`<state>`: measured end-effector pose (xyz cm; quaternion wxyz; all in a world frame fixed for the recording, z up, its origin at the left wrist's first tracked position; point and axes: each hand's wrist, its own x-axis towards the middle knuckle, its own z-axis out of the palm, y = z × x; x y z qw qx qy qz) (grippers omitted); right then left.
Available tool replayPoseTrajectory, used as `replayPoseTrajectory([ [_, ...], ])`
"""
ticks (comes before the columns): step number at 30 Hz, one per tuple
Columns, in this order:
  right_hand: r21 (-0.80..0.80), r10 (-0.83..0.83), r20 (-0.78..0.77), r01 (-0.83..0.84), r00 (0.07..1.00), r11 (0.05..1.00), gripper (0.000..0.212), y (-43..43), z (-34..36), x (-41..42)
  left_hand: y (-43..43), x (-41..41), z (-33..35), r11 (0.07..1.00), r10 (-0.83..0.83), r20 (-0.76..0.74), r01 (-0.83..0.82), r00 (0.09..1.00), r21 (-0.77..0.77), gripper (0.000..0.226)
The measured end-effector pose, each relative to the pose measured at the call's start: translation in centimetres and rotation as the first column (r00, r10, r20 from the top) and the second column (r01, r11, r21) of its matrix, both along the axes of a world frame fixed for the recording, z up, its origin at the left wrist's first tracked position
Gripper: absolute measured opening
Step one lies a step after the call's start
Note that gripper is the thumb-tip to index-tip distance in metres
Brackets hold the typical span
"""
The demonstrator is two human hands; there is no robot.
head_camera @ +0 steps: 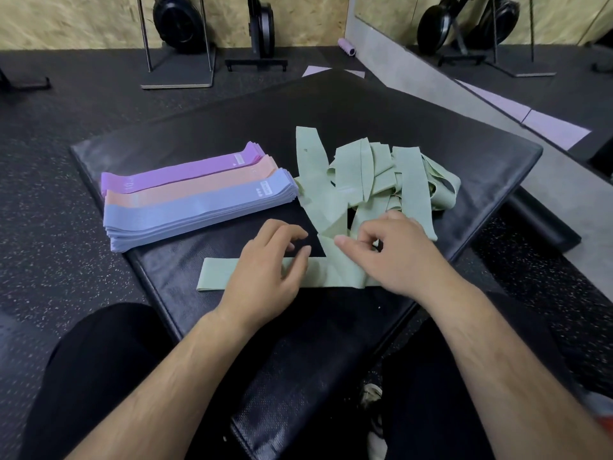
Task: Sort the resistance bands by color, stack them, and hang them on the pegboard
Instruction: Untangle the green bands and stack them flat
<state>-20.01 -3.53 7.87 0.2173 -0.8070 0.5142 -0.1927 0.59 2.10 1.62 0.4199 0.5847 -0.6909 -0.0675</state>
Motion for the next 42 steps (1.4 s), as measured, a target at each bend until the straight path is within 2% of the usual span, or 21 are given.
replayPoseTrajectory([
  [3, 0.065, 0.000, 0.001, 0.000, 1.000, 0.998, 0.035, -0.5, -0.4, 0.1, -0.1, -0.4, -0.1, 1.000, -0.023, 0.011, 0.023, 1.000, 0.017, 0.016],
  [8, 0.121, 0.049, -0.022, -0.046, 0.999, 0.992, 0.040, -0.8, -1.6, 0.6, -0.2, -0.7, -0.3, 0.996, -0.050, 0.058, 0.045, 0.997, 0.081, 0.030],
  [10, 0.150, 0.082, 0.016, -0.084, 0.996, 0.985, 0.041, -0.6, -1.8, 0.6, -0.1, -0.7, -0.3, 0.990, -0.086, 0.036, 0.081, 0.996, 0.118, 0.038],
  [12, 0.165, 0.129, 0.057, -0.137, 0.990, 0.977, 0.031, -0.1, -1.4, 0.6, 0.1, -0.8, -0.2, 0.986, -0.108, -0.049, 0.113, 0.993, 0.119, 0.036],
  [15, 0.066, 0.204, 0.201, -0.221, 0.958, 0.973, 0.009, 0.5, -0.6, 0.7, 0.4, -1.2, 0.4, 0.992, -0.059, -0.224, 0.081, 0.973, 0.092, 0.023],
  [18, -0.010, 0.195, 0.338, -0.204, 0.921, 0.979, 0.013, 0.6, -0.7, 0.8, 1.0, -1.6, 1.2, 0.995, -0.061, -0.280, 0.079, 0.958, 0.052, 0.011],
  [22, -0.105, 0.210, 0.293, -0.187, 0.933, 0.977, 0.045, 0.7, -0.7, 1.0, 1.7, -1.6, 1.9, 0.997, -0.067, -0.346, 0.079, 0.936, 0.021, 0.009],
  [23, -0.109, 0.224, 0.269, -0.201, 0.937, 0.973, 0.048, 0.6, -0.7, 1.0, 1.8, -1.5, 2.0, 0.997, -0.065, -0.383, 0.077, 0.922, 0.017, 0.009],
  [24, -0.111, 0.237, 0.254, -0.215, 0.938, 0.970, 0.043, 0.5, -0.8, 1.1, 1.9, -1.4, 2.1, 0.997, -0.060, -0.425, 0.073, 0.903, 0.016, 0.009],
  [26, -0.090, 0.237, 0.256, -0.221, 0.937, 0.971, 0.019, 0.5, -1.0, 1.3, 1.9, -1.2, 2.1, 0.998, -0.041, -0.493, 0.062, 0.869, 0.027, 0.011],
  [27, -0.064, 0.229, 0.267, -0.220, 0.936, 0.973, 0.010, 0.6, -1.0, 1.5, 1.9, -1.0, 2.1, 0.998, -0.033, -0.504, 0.059, 0.863, 0.036, 0.011],
  [30, -0.025, 0.204, 0.306, -0.207, 0.930, 0.978, 0.010, 1.0, -1.1, 2.0, 2.1, -0.7, 2.3, 0.998, -0.026, -0.480, 0.050, 0.877, 0.039, 0.015],
  [33, -0.087, 0.207, 0.387, -0.188, 0.899, 0.978, 0.013, 1.5, -0.9, 2.6, 2.2, -0.3, 2.7, 0.999, -0.011, -0.440, 0.028, 0.898, 0.030, 0.018],
  [36, -0.215, 0.259, 0.376, -0.188, 0.890, 0.958, 0.014, 2.0, -0.8, 3.1, 2.2, -0.1, 2.9, 0.999, 0.021, -0.448, -0.002, 0.894, 0.042, 0.018],
  [38, -0.284, 0.280, 0.346, -0.184, 0.896, 0.941, 0.014, 2.2, -0.9, 3.3, 2.5, 0.0, 3.0, 0.997, -0.004, -0.530, 0.045, 0.848, 0.064, 0.020],
  [42, -0.302, 0.367, 0.325, -0.272, 0.872, 0.914, 0.016, 2.6, -1.2, 3.7, 2.8, 0.1, 3.7, 0.987, -0.057, -0.734, 0.150, 0.677, 0.061, 0.020],
])
